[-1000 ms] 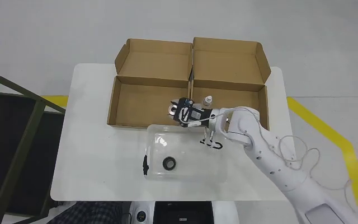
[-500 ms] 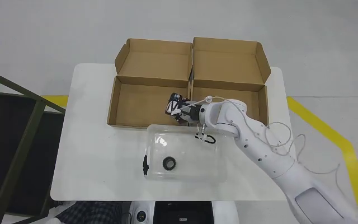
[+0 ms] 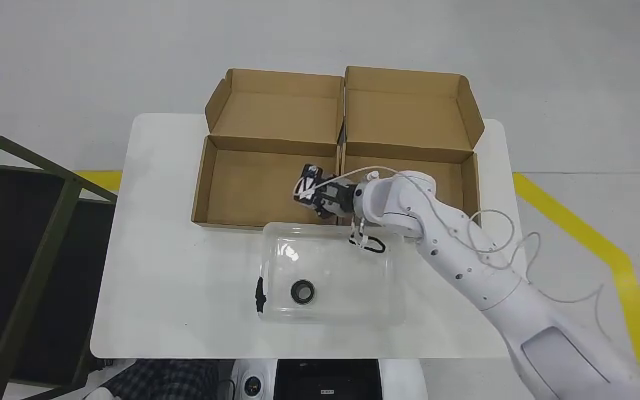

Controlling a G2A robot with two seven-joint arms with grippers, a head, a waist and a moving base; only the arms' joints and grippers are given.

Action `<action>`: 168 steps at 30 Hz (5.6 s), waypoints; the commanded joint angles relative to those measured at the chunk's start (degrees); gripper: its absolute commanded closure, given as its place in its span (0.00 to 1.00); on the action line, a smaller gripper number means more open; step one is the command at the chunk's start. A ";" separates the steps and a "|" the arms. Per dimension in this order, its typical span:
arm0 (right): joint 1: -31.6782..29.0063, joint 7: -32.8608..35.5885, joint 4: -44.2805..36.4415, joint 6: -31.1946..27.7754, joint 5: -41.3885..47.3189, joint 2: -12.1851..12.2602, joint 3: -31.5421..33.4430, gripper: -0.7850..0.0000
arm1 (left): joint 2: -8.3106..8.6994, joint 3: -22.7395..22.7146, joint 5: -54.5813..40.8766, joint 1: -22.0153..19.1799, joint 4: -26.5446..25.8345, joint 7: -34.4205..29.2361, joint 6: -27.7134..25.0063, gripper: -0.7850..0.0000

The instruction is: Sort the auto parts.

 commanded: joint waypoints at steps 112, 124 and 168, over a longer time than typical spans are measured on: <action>-23.19 0.14 -22.86 -15.96 -14.74 5.23 2.26 0.32 | 0.00 0.00 0.00 0.00 0.00 0.00 0.00 0.00; -22.23 -0.07 -21.75 -15.81 -14.61 4.95 1.69 1.00 | 0.00 0.00 0.00 0.00 0.00 0.00 0.00 0.00; -28.54 -5.14 -42.01 -19.06 -1.44 10.20 26.75 1.00 | 0.00 0.00 0.00 0.00 0.00 0.00 0.00 0.00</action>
